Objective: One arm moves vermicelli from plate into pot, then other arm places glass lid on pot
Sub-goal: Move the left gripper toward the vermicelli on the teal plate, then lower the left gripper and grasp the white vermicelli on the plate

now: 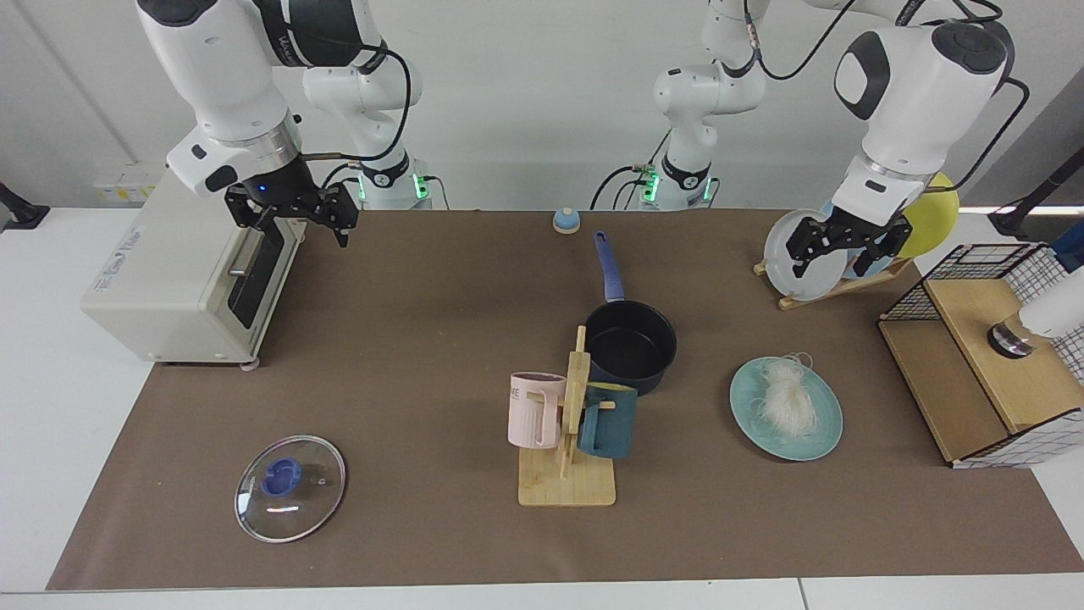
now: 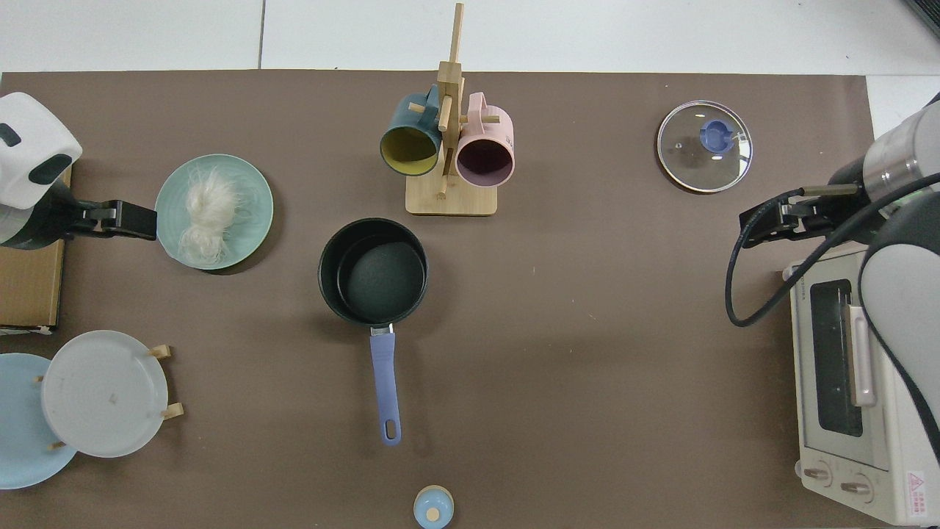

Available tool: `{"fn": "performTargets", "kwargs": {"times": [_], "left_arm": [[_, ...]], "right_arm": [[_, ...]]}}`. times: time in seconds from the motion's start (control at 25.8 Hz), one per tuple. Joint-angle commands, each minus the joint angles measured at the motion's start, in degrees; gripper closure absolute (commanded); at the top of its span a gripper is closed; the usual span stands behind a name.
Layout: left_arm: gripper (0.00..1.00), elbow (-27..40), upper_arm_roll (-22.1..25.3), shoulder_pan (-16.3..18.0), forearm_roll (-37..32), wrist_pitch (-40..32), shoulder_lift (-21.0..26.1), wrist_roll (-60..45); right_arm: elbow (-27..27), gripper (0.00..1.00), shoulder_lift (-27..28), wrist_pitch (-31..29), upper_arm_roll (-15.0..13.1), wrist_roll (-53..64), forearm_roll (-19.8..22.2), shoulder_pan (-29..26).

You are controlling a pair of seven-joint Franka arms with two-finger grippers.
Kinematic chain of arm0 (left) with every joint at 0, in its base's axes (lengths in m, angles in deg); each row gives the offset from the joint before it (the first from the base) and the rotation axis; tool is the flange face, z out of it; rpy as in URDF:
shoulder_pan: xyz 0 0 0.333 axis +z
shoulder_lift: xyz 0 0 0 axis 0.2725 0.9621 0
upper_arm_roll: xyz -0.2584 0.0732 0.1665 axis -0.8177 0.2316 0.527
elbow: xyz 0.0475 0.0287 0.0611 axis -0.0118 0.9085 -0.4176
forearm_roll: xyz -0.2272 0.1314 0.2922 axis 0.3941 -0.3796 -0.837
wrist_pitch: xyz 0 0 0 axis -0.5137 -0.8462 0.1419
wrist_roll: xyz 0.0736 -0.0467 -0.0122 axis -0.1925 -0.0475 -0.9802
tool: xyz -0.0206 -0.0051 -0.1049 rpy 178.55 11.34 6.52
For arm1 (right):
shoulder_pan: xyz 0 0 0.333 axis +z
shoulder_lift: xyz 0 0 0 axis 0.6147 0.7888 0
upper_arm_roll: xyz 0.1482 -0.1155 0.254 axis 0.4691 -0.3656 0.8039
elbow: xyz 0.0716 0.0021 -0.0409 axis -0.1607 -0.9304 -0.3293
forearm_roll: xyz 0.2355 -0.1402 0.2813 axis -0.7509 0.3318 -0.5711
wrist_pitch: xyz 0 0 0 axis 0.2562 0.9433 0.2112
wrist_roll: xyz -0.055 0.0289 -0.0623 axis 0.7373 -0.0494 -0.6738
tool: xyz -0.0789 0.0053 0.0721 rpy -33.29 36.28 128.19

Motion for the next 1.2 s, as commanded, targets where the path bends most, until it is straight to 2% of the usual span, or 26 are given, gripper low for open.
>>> {"fn": "performTargets", "kwargs": {"times": [0.0, 0.27, 0.5, 1.16], "left_arm": [[0.00, 0.23, 0.52, -0.58, 0.62, -0.79, -0.45, -0.22], [0.00, -0.64, 0.08, -0.67, 0.62, -0.97, -0.02, -0.58], [0.00, -3.98, -0.09, -0.58, 0.53, -1.67, 2.27, -0.66], [0.00, -1.88, 0.34, -0.40, 1.67, 15.98, 12.55, 1.01]], "right_arm": [[-1.06, 0.00, -1.53, -0.39, 0.20, 1.93, -1.14, -0.88], [-1.23, 0.00, -2.33, 0.14, 0.11, 2.02, -1.05, -0.88], [-1.05, 0.00, -2.33, -0.13, 0.20, 2.02, -1.14, -0.62], [-0.97, 0.00, -2.76, 1.63, 0.11, 1.58, -1.14, -0.88]]}}
